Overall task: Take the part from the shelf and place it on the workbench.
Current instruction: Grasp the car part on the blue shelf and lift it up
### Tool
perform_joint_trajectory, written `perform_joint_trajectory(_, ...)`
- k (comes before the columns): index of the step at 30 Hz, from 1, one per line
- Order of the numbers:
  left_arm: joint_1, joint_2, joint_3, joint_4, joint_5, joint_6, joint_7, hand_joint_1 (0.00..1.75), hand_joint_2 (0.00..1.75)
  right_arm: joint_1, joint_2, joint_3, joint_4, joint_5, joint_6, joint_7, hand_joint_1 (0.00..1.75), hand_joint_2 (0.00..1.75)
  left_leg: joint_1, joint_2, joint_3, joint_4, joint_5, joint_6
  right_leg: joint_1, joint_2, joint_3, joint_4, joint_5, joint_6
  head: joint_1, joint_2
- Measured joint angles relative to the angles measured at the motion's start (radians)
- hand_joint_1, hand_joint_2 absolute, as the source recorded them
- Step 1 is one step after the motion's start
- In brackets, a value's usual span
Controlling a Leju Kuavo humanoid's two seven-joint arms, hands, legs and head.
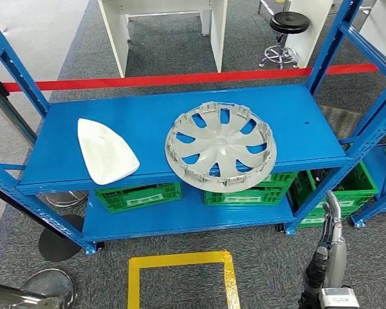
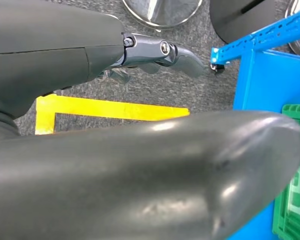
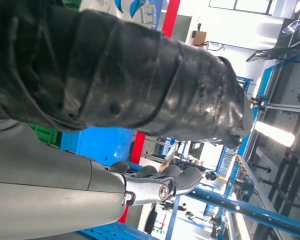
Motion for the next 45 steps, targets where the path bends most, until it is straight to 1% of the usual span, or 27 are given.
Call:
perform_joint_trajectory(19, -0.001, 0.03, -0.004, 0.064, 0.003, 0.022, 0.0, 0.0, 0.0, 0.001, 0.001, 0.007, 0.033, 0.013, 0.017, 0.0, 0.0, 0.0, 0.0, 0.0, 0.0, 0.0, 0.0, 0.0, 0.0, 0.0, 0.0, 0.0, 0.0, 0.0, 0.0, 0.0)
perform_joint_trajectory(24, -0.001, 0.038, -0.004, 0.074, 0.003, 0.023, 0.0, 0.0, 0.0, 0.002, 0.001, 0.009, 0.043, 0.015, 0.019, 0.0, 0.0, 0.0, -0.003, 0.0, -0.007, 0.011, -0.003, 0.01, -0.004, 0.0, -0.002, -0.003, 0.005, 0.008, -0.002, 0.0)
perform_joint_trajectory(26, -0.001, 0.04, -0.004, 0.076, 0.003, 0.025, 0.0, 0.0, 0.0, 0.003, 0.001, 0.01, 0.045, 0.018, 0.02, 0.0, 0.0, 0.0, -0.001, 0.0, -0.005, 0.0, 0.003, 0.017, -0.003, 0.0, -0.002, -0.007, 0.006, 0.013, -0.002, 0.0)
perform_joint_trajectory(27, -0.002, 0.041, -0.004, 0.078, 0.003, 0.026, 0.0, 0.0, 0.0, 0.004, 0.001, 0.01, 0.045, 0.02, 0.021, 0.0, 0.0, 0.0, 0.002, 0.001, -0.002, -0.011, 0.009, 0.021, -0.003, 0.0, -0.005, -0.004, 0.001, 0.016, -0.001, 0.0)
perform_joint_trajectory(28, -0.002, 0.041, -0.005, 0.08, 0.003, 0.027, 0.0, 0.0, 0.0, 0.004, 0.002, 0.01, 0.046, 0.021, 0.021, 0.0, 0.0, 0.0, 0.005, 0.002, 0.001, -0.022, 0.016, 0.025, -0.001, 0.0, -0.014, 0.012, -0.013, 0.019, 0.001, 0.0)
perform_joint_trajectory(29, -0.003, 0.04, -0.005, 0.082, 0.003, 0.027, 0.0, 0.0, 0.0, 0.005, 0.002, 0.01, 0.047, 0.022, 0.021, 0.0, 0.0, 0.0, 0.008, 0.003, 0.004, -0.03, 0.021, 0.028, -0.001, 0.0, -0.032, 0.049, -0.038, 0.021, 0.003, 0.0)
perform_joint_trajectory(31, -0.003, 0.041, -0.005, 0.086, 0.002, 0.028, 0.0, 0.0, 0.0, 0.007, 0.002, 0.011, 0.05, 0.022, 0.021, 0.0, 0.0, 0.0, 0.007, 0.004, 0.0, -0.032, 0.023, 0.031, -0.002, 0.0, -0.091, 0.172, -0.099, 0.026, 0.008, 0.0)
perform_joint_trajectory(32, -0.003, 0.041, -0.004, 0.088, 0.002, 0.029, 0.0, 0.0, 0.0, 0.01, 0.002, 0.011, 0.052, 0.022, 0.021, 0.0, 0.0, 0.0, 0.007, 0.004, -0.002, -0.031, 0.023, 0.032, -0.003, 0.0, -0.118, 0.228, -0.117, 0.028, 0.008, 0.0)
perform_joint_trajectory(33, -0.002, 0.042, -0.004, 0.089, 0.002, 0.029, 0.0, 0.0, 0.0, 0.012, 0.002, 0.01, 0.054, 0.022, 0.021, 0.0, 0.0, 0.0, 0.007, 0.004, -0.003, -0.03, 0.022, 0.031, -0.004, 0.0, -0.131, 0.253, -0.116, 0.03, 0.008, 0.0)
perform_joint_trajectory(34, -0.002, 0.042, -0.004, 0.091, 0.002, 0.029, 0.0, 0.0, 0.0, 0.013, 0.002, 0.01, 0.056, 0.023, 0.021, 0.0, 0.0, 0.0, 0.008, 0.004, -0.003, -0.027, 0.021, 0.029, -0.006, 0.0, -0.124, 0.24, -0.095, 0.032, 0.008, 0.0)
perform_joint_trajectory(35, -0.002, 0.042, -0.004, 0.093, 0.002, 0.03, 0.0, 0.0, 0.0, 0.013, 0.002, 0.01, 0.058, 0.023, 0.021, 0.0, 0.0, 0.0, 0.009, 0.003, -0.003, -0.023, 0.018, 0.025, -0.007, -0.001, -0.099, 0.188, -0.06, 0.033, 0.008, 0.0)
perform_joint_trajectory(36, -0.002, 0.042, -0.004, 0.094, 0.002, 0.031, 0.0, 0.0, 0.0, 0.013, 0.002, 0.01, 0.059, 0.025, 0.021, 0.0, 0.0, 0.0, 0.011, 0.003, -0.004, -0.017, 0.014, 0.02, -0.009, -0.001, -0.066, 0.122, -0.03, 0.033, 0.009, 0.0)
perform_joint_trajectory(37, -0.002, 0.043, -0.004, 0.095, 0.002, 0.033, 0.0, 0.0, 0.0, 0.012, 0.002, 0.01, 0.06, 0.027, 0.022, 0.0, 0.0, 0.0, 0.01, 0.002, -0.006, -0.008, 0.009, 0.013, -0.008, -0.001, -0.037, 0.062, -0.011, 0.031, 0.01, 0.0)
perform_joint_trajectory(38, -0.003, 0.044, -0.004, 0.096, 0.001, 0.035, 0.0, 0.0, 0.0, 0.012, 0.002, 0.011, 0.06, 0.029, 0.022, 0.0, 0.0, 0.0, 0.009, 0.002, -0.009, -0.001, 0.005, 0.007, -0.008, -0.001, -0.018, 0.024, -0.004, 0.025, 0.01, 0.0)
perform_joint_trajectory(39, -0.003, 0.044, -0.004, 0.097, 0.001, 0.036, 0.0, 0.0, 0.0, 0.013, 0.003, 0.011, 0.061, 0.031, 0.023, 0.0, 0.0, 0.0, 0.007, 0.001, -0.012, 0.004, 0.004, 0.001, -0.006, 0.0, -0.01, 0.009, -0.007, 0.018, 0.01, 0.0)
perform_joint_trajectory(41, -0.003, 0.046, -0.004, 0.098, 0.0, 0.037, 0.0, 0.0, 0.0, 0.015, 0.004, 0.011, 0.062, 0.032, 0.024, 0.0, 0.0, 0.0, 0.007, 0.002, -0.016, 0.007, 0.004, -0.008, -0.005, 0.002, -0.009, 0.01, -0.007, 0.002, 0.007, 0.0)
perform_joint_trajectory(42, -0.003, 0.046, -0.004, 0.099, 0.0, 0.037, 0.0, 0.0, 0.0, 0.015, 0.004, 0.011, 0.062, 0.033, 0.024, 0.0, 0.0, 0.0, 0.008, 0.001, -0.017, 0.012, 0.0, -0.013, -0.006, 0.002, -0.009, 0.01, -0.005, -0.004, 0.006, 0.0)
perform_joint_trajectory(43, -0.003, 0.046, -0.005, 0.099, 0.0, 0.037, 0.0, 0.0, 0.0, 0.015, 0.005, 0.011, 0.062, 0.033, 0.024, 0.0, 0.0, 0.0, 0.009, 0.001, -0.025, 0.031, -0.014, -0.018, -0.008, 0.002, -0.007, 0.008, -0.005, -0.01, 0.003, 0.0)
perform_joint_trajectory(44, -0.004, 0.046, -0.005, 0.1, 0.0, 0.037, 0.0, 0.0, 0.0, 0.015, 0.005, 0.012, 0.062, 0.034, 0.024, -0.001, 0.0, 0.0, 0.01, 0.001, -0.042, 0.071, -0.037, -0.023, -0.01, 0.001, -0.006, 0.007, -0.004, -0.014, -0.001, 0.0)
perform_joint_trajectory(45, -0.004, 0.046, -0.005, 0.1, -0.001, 0.038, 0.0, 0.0, 0.0, 0.014, 0.006, 0.012, 0.062, 0.035, 0.025, -0.001, 0.0, 0.0, 0.012, 0.001, -0.07, 0.131, -0.067, -0.028, -0.01, 0.0, -0.005, 0.007, -0.005, -0.017, -0.006, 0.0)
